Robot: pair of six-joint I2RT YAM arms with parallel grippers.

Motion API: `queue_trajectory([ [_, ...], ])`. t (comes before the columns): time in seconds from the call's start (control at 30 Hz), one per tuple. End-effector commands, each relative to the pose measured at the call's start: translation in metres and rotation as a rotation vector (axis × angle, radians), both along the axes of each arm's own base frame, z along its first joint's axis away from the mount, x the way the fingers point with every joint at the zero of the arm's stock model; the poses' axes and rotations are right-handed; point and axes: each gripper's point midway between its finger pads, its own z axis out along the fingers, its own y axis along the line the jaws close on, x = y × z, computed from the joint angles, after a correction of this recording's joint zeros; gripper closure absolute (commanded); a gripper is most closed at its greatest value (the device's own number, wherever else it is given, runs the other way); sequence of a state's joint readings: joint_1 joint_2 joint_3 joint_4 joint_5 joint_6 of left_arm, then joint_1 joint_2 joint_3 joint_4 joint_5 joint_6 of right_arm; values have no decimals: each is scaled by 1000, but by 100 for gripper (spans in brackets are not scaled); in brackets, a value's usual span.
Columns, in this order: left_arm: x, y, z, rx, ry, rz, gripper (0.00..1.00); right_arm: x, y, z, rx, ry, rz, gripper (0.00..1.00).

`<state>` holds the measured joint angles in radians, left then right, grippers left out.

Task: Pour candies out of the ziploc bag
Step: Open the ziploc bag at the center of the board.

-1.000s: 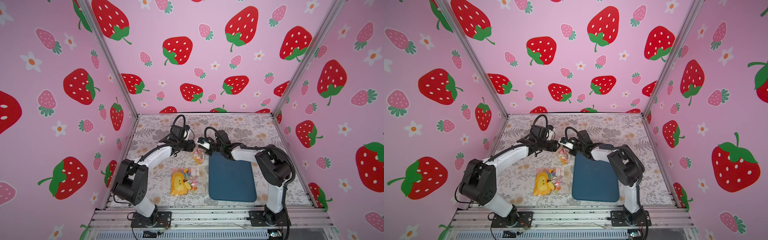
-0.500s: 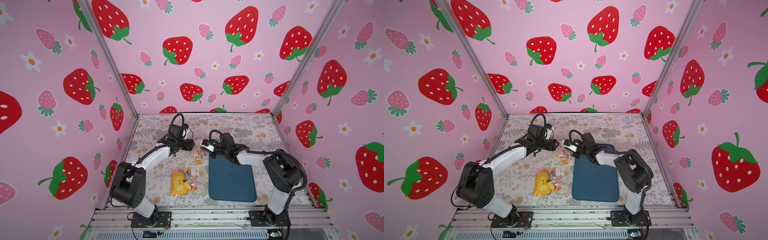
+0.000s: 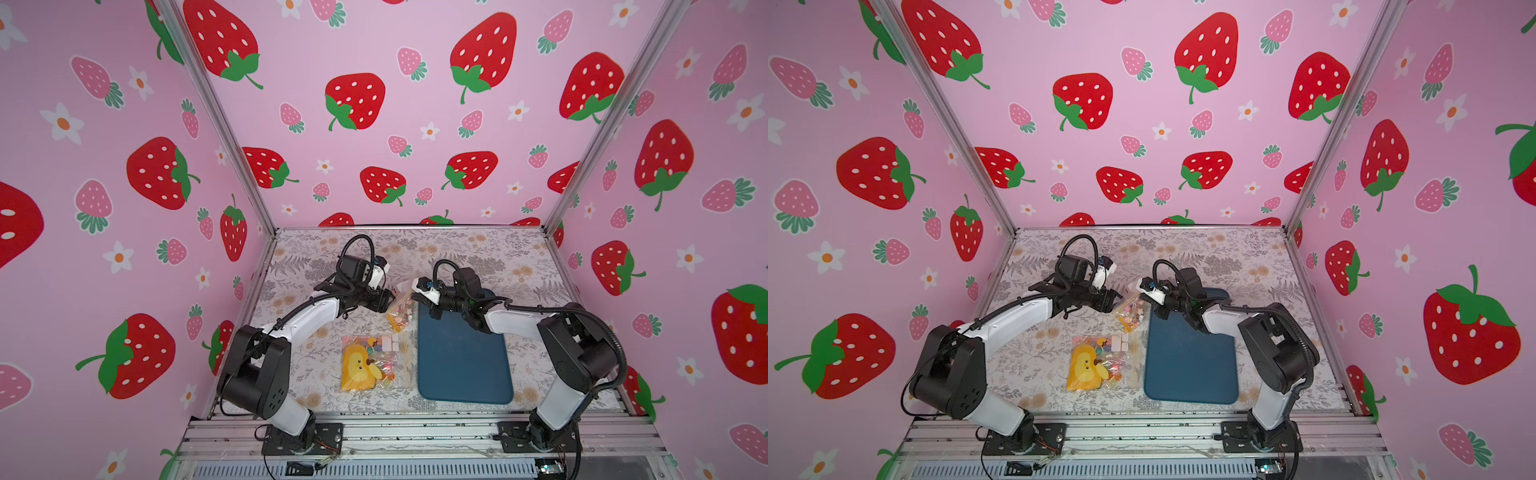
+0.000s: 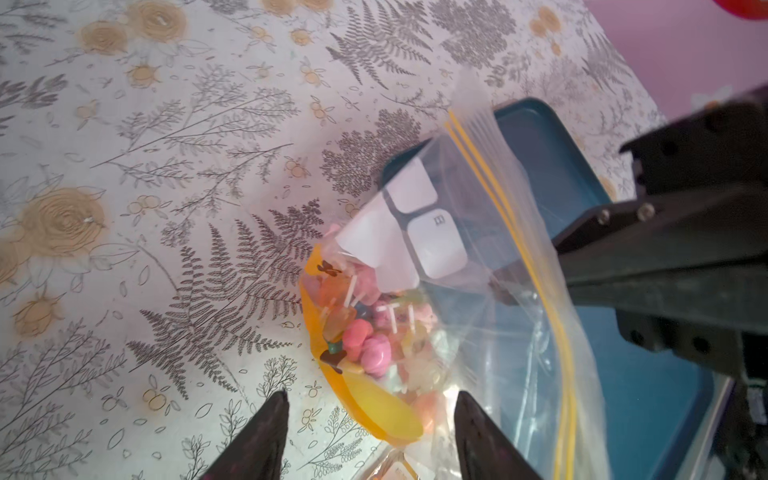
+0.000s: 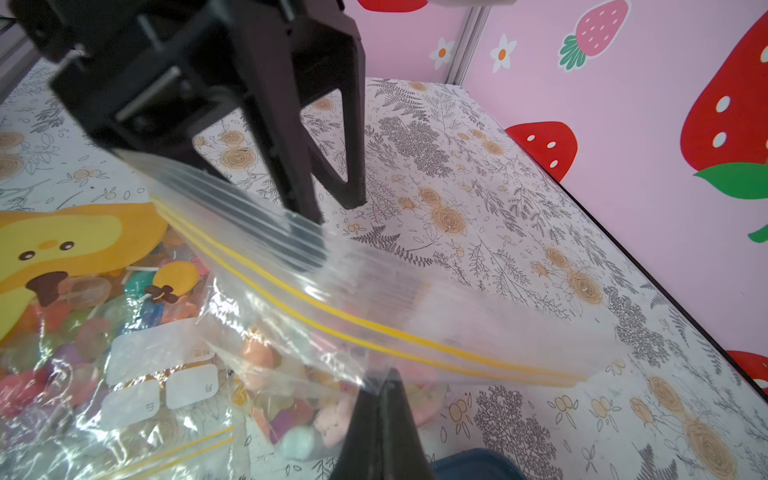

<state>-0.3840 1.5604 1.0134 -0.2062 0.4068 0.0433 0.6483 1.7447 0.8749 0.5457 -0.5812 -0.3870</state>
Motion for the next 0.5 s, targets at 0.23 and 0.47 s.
queue_trajectory([
  [0.23,-13,-37,-4,-32,-98,-196,25,-1,0,22,71,-38,34,100],
  [0.47,10,-44,-2,-4,-189,-131,25,-5,-1,19,66,-25,45,100],
])
